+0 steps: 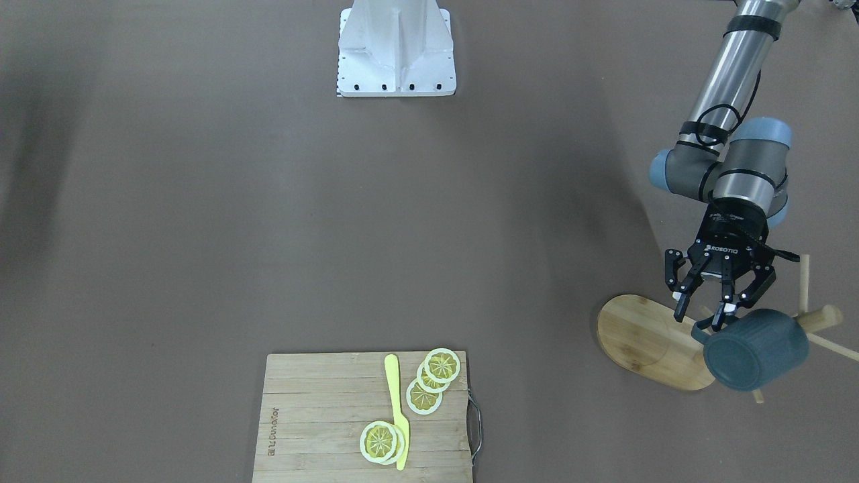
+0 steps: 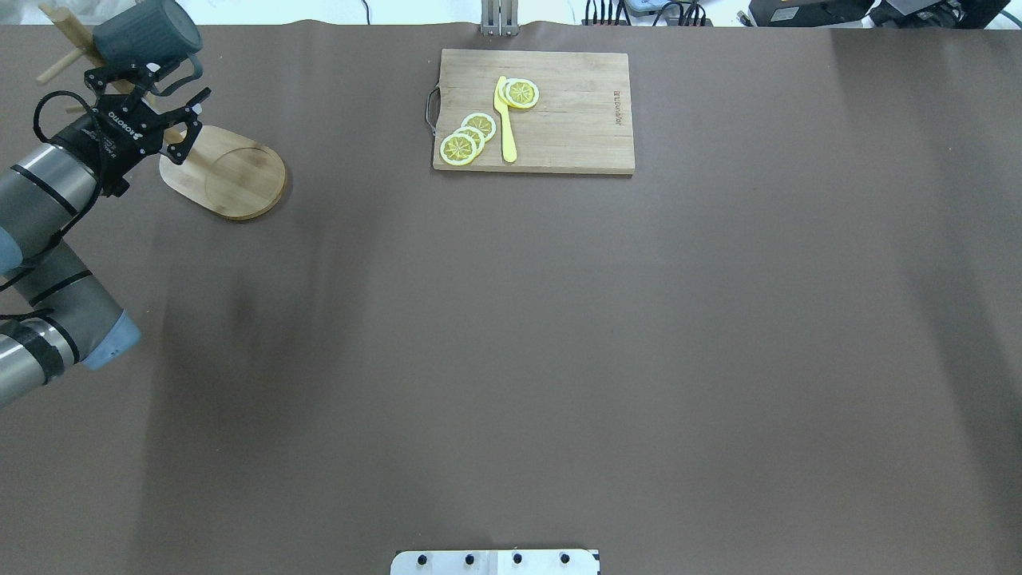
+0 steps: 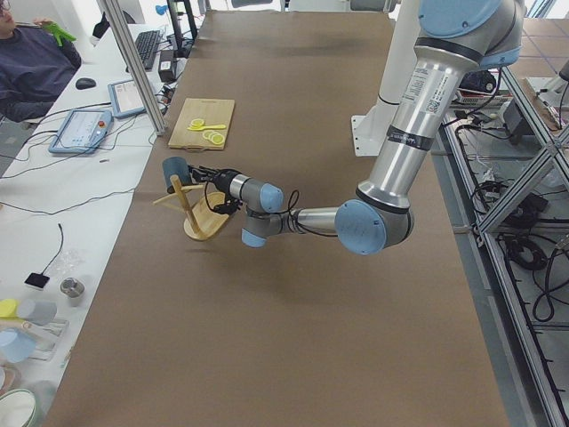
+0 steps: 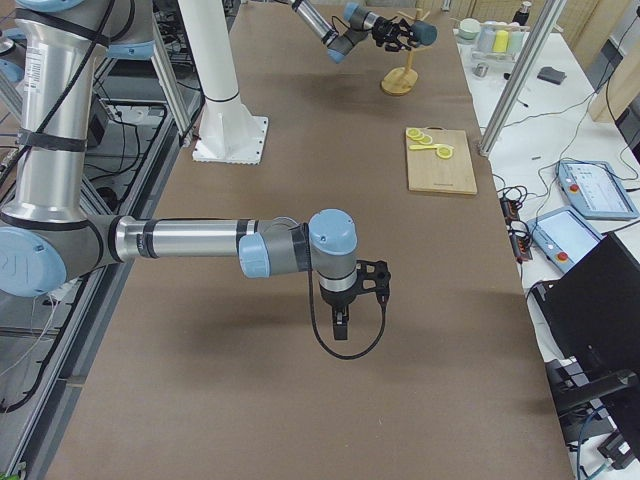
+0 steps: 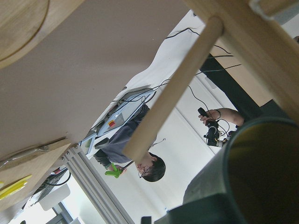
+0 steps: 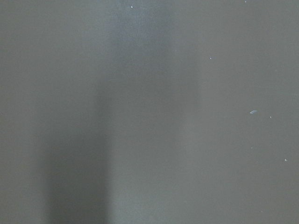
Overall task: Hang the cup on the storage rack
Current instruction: 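Hook the mug handle onto a mug-tree peg with the left gripper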
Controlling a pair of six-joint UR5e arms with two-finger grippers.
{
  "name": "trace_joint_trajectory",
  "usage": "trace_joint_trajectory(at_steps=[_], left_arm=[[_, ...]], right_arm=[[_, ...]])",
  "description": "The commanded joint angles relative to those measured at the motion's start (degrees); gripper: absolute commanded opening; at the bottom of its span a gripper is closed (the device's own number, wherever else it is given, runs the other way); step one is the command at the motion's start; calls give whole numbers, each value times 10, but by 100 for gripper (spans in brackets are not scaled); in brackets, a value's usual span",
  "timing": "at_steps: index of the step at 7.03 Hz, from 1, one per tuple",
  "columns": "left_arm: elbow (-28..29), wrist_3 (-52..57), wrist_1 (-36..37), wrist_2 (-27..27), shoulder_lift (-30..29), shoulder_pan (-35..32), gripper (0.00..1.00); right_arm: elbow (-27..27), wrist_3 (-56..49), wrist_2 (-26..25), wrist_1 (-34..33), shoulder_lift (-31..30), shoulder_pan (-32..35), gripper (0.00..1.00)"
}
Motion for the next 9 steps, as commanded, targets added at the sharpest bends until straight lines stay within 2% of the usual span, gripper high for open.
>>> trace_joint_trajectory(at_steps=[1,3,7,9], left_arm=[[-6,0,-2,0,4,1,99],[-18,29,-42,0,8,1,99],[-135,77,-59,1,43,6,99],[-167,199,-64,-1,50,45,99]], right_arm=[[-2,0,0,0,4,0,100],[-2,0,0,0,4,0,100],[-2,0,0,0,4,0,100],[-2,0,1,0,4,0,100]])
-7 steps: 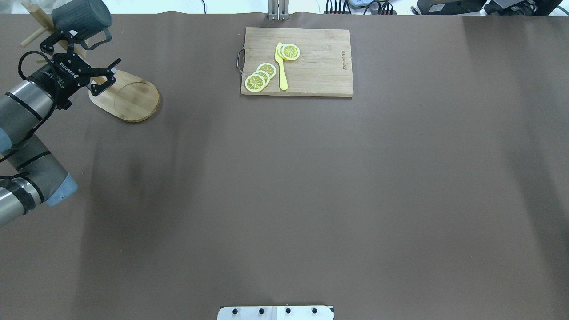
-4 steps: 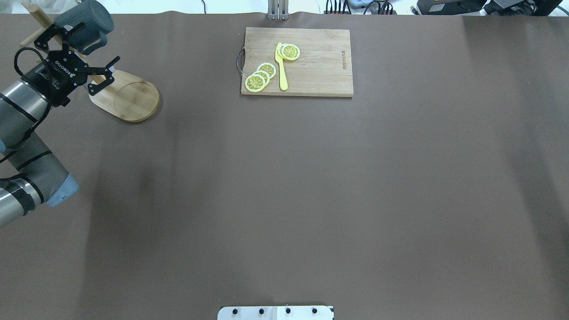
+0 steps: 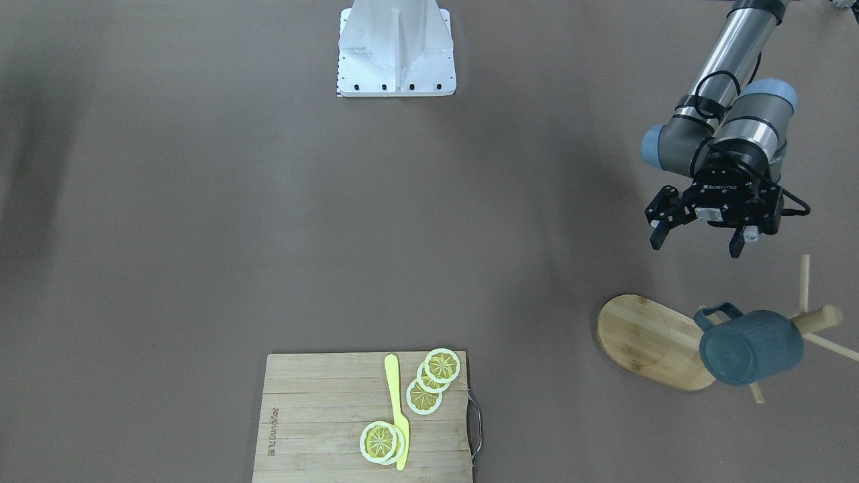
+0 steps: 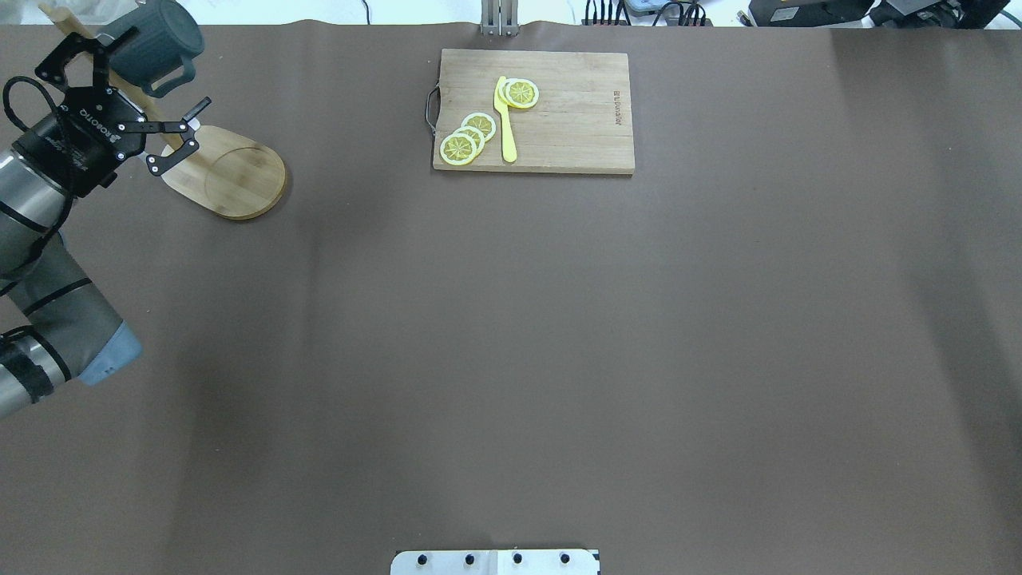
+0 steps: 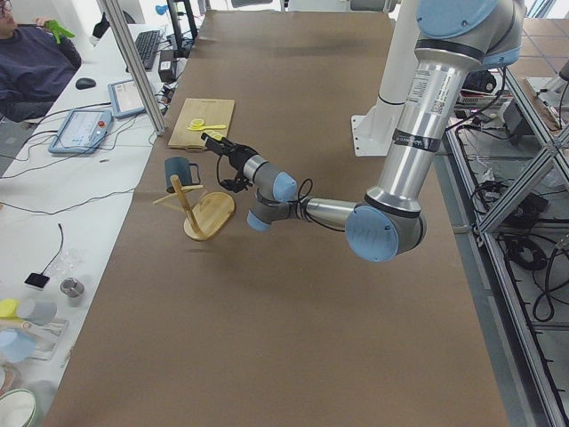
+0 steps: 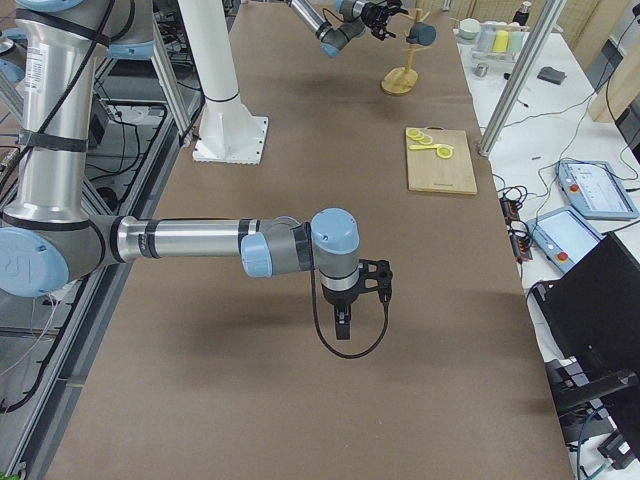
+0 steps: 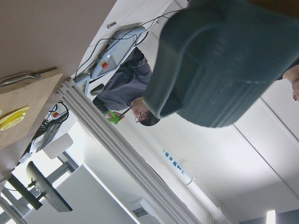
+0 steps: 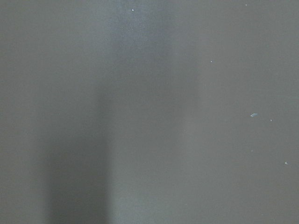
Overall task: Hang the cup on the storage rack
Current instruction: 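Open the left gripper and pull it back from the mug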
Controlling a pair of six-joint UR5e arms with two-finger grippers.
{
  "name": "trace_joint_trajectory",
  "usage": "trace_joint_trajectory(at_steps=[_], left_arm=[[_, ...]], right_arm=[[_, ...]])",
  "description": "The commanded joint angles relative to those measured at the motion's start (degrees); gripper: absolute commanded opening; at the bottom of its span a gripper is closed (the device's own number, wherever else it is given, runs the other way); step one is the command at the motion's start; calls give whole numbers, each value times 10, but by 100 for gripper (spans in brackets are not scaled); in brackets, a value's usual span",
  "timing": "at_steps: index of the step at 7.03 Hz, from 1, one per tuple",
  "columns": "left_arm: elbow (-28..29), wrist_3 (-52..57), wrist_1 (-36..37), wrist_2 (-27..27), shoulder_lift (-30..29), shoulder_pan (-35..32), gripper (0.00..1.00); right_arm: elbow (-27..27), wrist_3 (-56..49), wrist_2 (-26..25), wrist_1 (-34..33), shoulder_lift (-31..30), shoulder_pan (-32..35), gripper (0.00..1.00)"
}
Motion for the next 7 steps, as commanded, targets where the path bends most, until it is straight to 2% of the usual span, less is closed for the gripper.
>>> trace_joint_trajectory(at_steps=[1,2,4,6,7], left_arm=[[-52,138,-2,-3,5,41,99],[-75,227,-2,-6,6,63,99],[-97,489,0,-3,8,127,99],[-111,597,5,-4,14,130,99],[-122,670,30,-21,15,130,99]], right_arm=[[0,0,0,0,1,0,100],[0,0,0,0,0,0,100],[-1,1,0,-1,3,0,100],[-1,1,1,-4,4,-1,100],[-2,1,1,-5,4,0,100]])
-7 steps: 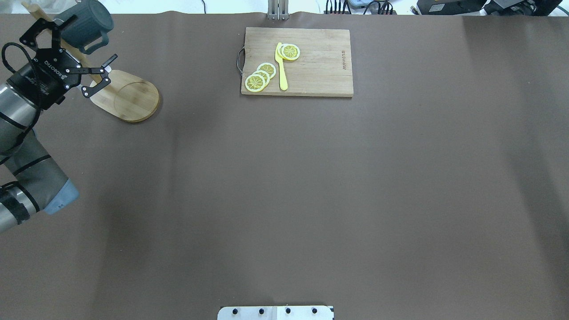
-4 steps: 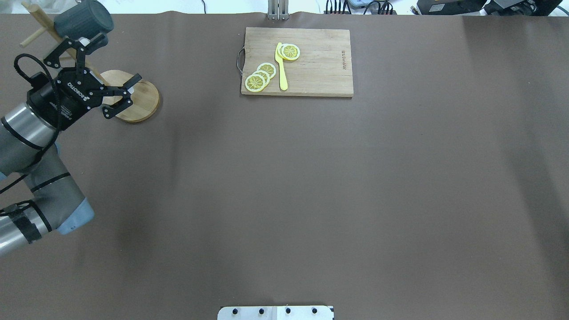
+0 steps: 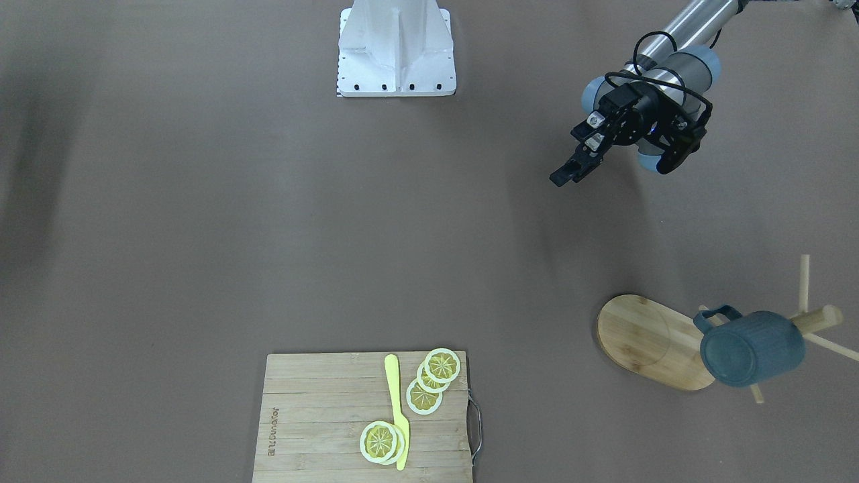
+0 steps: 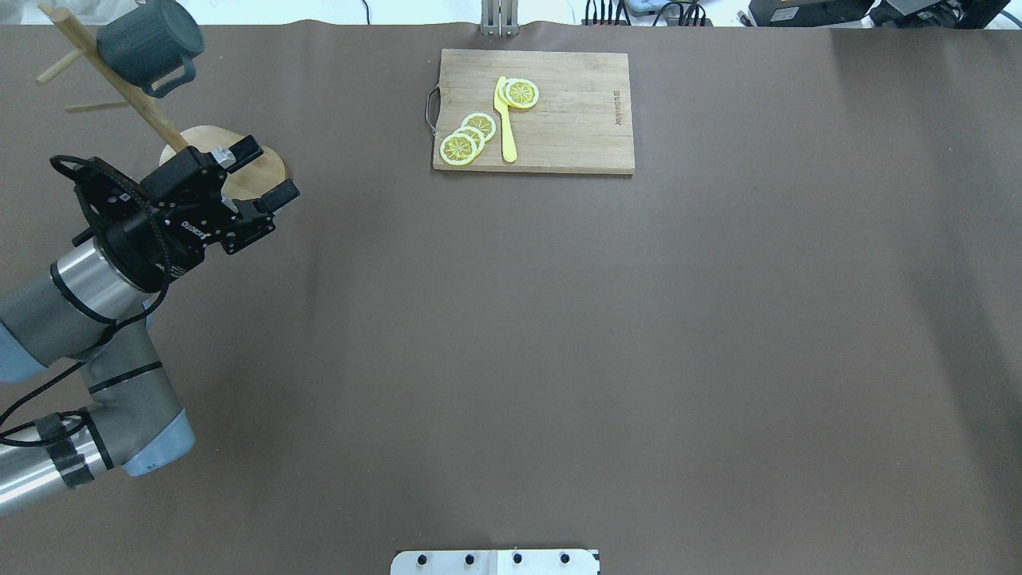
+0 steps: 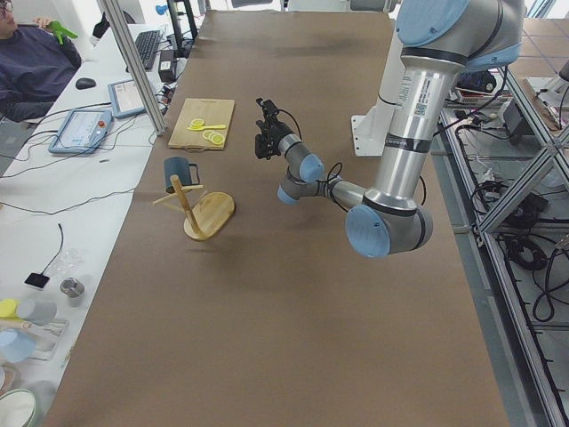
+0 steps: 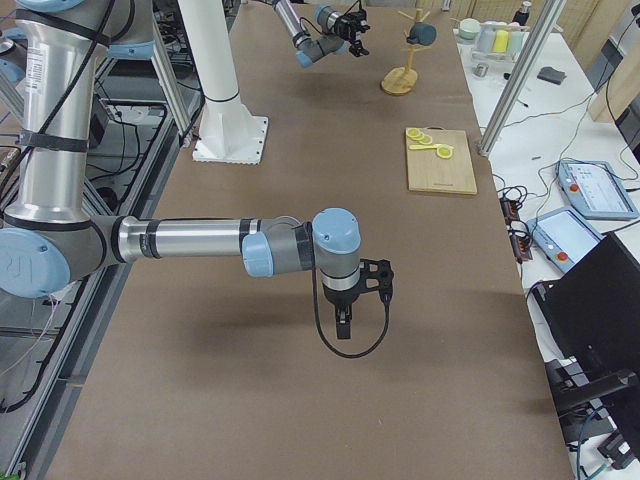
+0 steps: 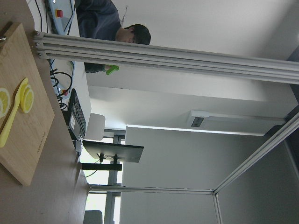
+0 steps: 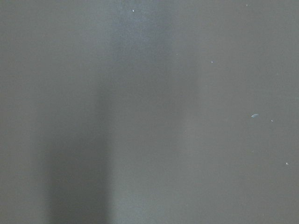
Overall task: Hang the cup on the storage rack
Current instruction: 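Open the left gripper and pull it back from the mug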
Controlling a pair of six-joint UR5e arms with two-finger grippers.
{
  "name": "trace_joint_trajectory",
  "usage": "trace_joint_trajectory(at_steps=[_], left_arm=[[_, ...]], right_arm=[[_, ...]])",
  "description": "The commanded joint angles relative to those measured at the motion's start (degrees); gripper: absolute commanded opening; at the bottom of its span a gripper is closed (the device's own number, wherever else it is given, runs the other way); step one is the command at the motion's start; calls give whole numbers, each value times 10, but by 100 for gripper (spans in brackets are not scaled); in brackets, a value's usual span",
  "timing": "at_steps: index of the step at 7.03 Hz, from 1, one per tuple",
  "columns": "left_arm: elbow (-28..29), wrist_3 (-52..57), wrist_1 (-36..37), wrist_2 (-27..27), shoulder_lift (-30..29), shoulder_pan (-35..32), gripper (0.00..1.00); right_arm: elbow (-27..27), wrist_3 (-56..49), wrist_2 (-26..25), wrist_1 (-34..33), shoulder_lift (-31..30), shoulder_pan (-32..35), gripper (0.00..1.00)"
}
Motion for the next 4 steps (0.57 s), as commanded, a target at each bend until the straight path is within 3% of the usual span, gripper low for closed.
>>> trace_joint_trajectory(at_steps=[1,2,4], left_arm=[[-45,142,77,-39,14,2,99],[-89,227,133,-39,38,2,99],[-114,383,226,-39,58,2,99]], right_arm=[[-1,0,0,-1,0,0,100],[-1,0,0,-2,0,0,100],[-1,0,1,-2,0,0,100]])
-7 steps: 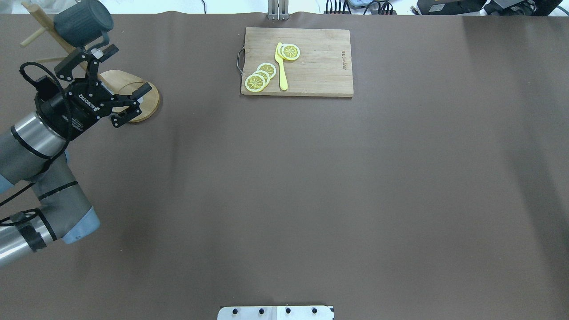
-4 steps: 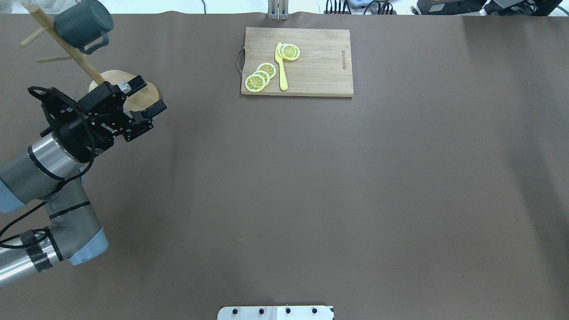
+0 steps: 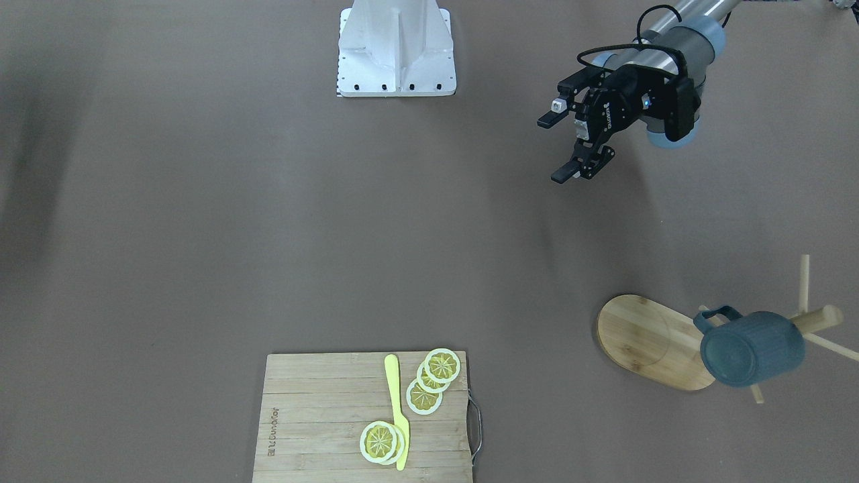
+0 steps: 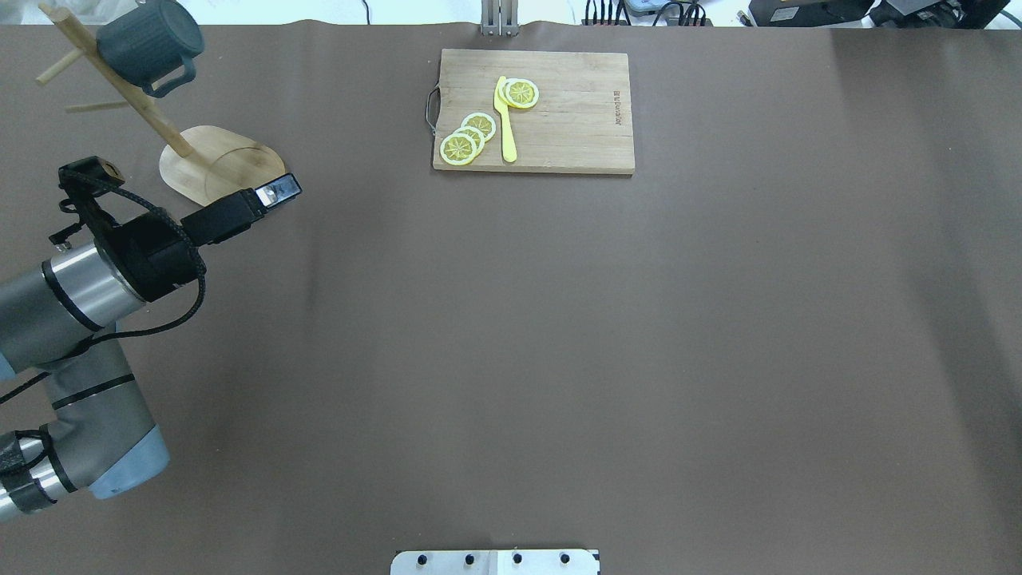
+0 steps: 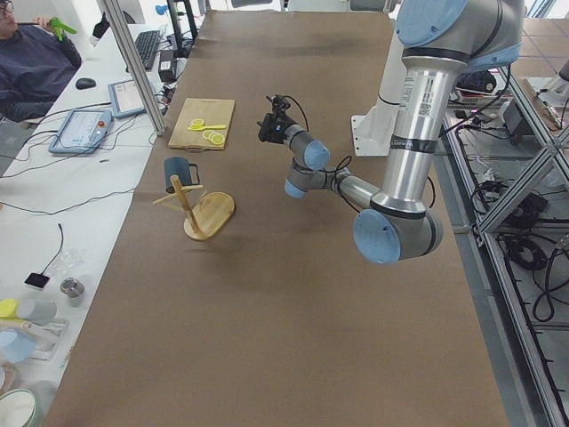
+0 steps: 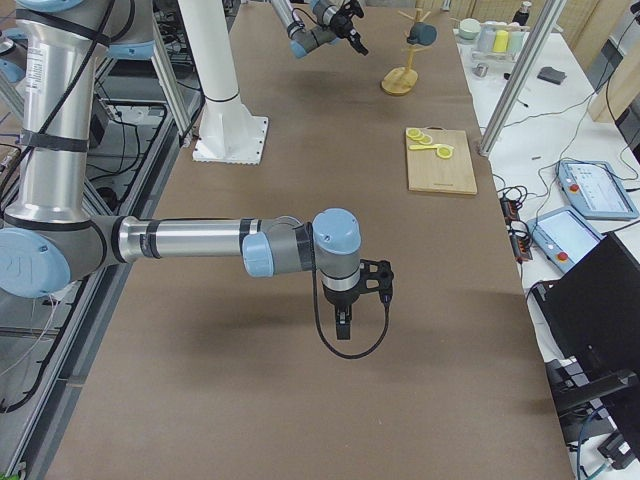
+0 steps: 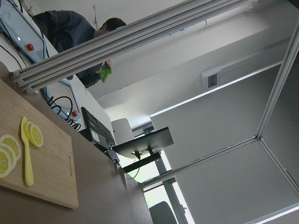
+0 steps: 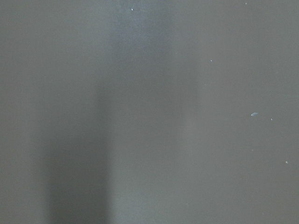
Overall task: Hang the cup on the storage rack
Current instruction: 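Open the left gripper and pull it back from the mug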
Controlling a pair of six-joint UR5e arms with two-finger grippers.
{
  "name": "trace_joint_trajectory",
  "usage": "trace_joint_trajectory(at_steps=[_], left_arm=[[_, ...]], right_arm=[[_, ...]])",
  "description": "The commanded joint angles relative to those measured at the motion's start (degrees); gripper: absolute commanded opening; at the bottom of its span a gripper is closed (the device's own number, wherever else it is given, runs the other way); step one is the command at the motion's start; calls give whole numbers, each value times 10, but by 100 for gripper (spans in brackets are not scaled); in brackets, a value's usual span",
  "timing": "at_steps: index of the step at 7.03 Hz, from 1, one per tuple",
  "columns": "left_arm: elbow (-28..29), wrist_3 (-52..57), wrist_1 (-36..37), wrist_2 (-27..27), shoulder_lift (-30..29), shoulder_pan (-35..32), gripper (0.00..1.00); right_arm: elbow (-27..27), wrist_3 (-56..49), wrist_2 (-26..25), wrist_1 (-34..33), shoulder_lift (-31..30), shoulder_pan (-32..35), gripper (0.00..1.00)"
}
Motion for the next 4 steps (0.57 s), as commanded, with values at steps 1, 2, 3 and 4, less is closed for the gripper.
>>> trace_joint_trajectory(at_steps=[1,2,3,4], left_arm=[[-15,184,84,-1,20,0,99],[-15,252,103,-1,37,-1,99],[-29,317,149,-2,38,-3,99],[-60,351,212,-2,40,-4,99]], right_arm=[[0,0,1,0,0,-1,100],[-1,0,1,0,0,-1,100],[-3,0,2,0,1,-1,100],[-3,0,2,-1,0,-1,100]])
